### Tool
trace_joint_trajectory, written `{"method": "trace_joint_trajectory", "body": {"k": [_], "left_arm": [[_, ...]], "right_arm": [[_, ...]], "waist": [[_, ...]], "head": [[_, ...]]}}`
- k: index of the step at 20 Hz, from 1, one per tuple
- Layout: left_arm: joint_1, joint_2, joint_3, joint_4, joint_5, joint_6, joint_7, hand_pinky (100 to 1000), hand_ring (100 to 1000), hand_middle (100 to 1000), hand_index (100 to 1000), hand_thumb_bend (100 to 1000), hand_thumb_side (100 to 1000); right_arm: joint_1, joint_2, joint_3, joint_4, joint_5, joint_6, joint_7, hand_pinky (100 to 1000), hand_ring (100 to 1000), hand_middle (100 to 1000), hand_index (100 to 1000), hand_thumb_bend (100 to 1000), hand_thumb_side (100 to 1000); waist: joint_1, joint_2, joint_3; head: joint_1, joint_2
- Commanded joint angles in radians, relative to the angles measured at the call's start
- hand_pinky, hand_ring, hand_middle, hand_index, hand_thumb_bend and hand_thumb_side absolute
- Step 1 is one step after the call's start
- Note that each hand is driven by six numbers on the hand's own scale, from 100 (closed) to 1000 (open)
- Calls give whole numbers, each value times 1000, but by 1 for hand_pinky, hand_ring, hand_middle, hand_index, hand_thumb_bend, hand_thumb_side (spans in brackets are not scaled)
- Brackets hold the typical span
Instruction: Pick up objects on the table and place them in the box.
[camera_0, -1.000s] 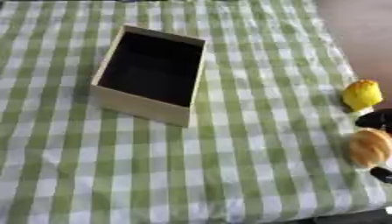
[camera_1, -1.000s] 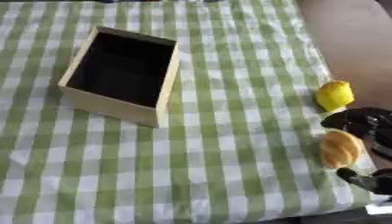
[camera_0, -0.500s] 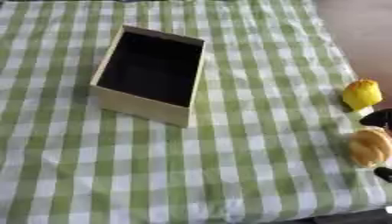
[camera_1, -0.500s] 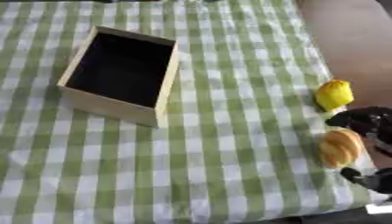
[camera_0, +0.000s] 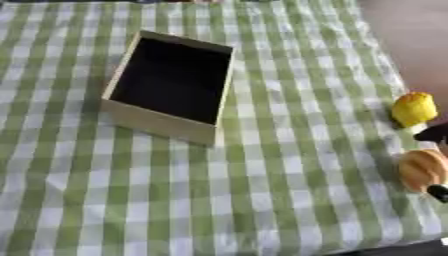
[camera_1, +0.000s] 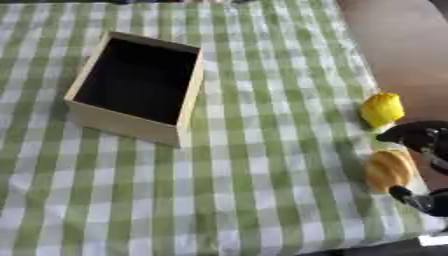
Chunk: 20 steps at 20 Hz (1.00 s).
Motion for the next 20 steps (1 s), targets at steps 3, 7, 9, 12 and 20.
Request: {"method": "trace_joint_trajectory", "body": {"k": [3, 7, 9, 12, 20], "left_arm": [[-8, 6, 1, -16, 2, 1, -3, 648, 775, 745, 825, 256, 632], [-7, 3, 0, -16, 3, 4, -4, 648, 775, 745, 825, 253, 634], [-8, 2, -1, -16, 5, 5, -5, 649, 775, 746, 825, 252, 636], [-9, 0, -2, -16, 6, 5, -7, 650, 776, 746, 825, 251, 636], [-10, -4, -3, -16, 8, 6, -7, 651, 777, 747, 825, 247, 640]], "right_arm": [[-7, -30, -6, 50, 12, -7, 9, 861, 869, 822, 912, 401, 274], [-19, -31, -2, 87, 11, -15, 9, 861, 868, 819, 910, 390, 270], [-27, -32, 3, 96, 6, -20, 9, 862, 867, 816, 908, 380, 266], [-38, -34, 12, 106, -2, -25, 12, 860, 862, 806, 902, 352, 249], [-60, -24, 22, 145, -30, -36, -13, 852, 847, 763, 867, 208, 213]], "waist": [[1, -10, 1], [2, -8, 2], [2, -7, 2], [2, -7, 3], [3, -4, 8]], "head": [[-6, -9], [-9, -11], [-11, -12], [-13, -12], [-10, -16]]}}
